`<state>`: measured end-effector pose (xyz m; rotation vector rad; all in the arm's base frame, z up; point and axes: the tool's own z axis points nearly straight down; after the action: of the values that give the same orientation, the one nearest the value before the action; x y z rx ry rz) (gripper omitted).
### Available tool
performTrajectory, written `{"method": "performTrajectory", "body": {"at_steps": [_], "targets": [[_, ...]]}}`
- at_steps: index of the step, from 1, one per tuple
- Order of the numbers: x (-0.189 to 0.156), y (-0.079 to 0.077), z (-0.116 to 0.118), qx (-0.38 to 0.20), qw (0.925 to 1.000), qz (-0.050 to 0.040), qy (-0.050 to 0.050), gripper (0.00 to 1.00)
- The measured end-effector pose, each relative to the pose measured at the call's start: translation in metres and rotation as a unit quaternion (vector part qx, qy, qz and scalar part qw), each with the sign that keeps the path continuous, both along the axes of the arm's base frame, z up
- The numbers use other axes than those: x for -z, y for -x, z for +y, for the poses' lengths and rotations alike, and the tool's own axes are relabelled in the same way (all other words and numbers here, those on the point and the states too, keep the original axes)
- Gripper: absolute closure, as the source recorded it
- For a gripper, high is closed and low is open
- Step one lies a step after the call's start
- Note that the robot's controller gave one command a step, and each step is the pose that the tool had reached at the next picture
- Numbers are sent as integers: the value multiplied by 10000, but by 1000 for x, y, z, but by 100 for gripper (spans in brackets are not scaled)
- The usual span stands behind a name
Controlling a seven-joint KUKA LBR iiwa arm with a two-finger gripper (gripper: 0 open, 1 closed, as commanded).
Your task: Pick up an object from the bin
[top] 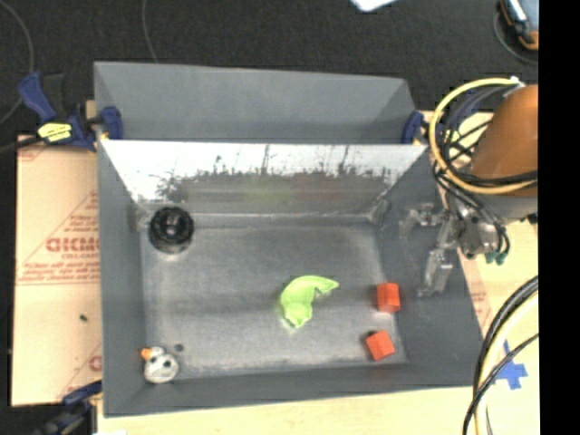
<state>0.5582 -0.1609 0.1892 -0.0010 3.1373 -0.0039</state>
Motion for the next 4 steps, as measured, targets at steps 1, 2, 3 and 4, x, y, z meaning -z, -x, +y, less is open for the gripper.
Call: {"method": "performTrajectory", "body": {"at_steps": [1, 2, 3, 4], "targets": [[77, 30, 23, -358, 9994, 2, 3, 0], [106, 46, 51, -7, 10000, -8, 5, 100], [105, 45, 51, -21, 10000, -37, 9, 0], [105, 45, 51, -28, 10000, -37, 9, 0]]}}
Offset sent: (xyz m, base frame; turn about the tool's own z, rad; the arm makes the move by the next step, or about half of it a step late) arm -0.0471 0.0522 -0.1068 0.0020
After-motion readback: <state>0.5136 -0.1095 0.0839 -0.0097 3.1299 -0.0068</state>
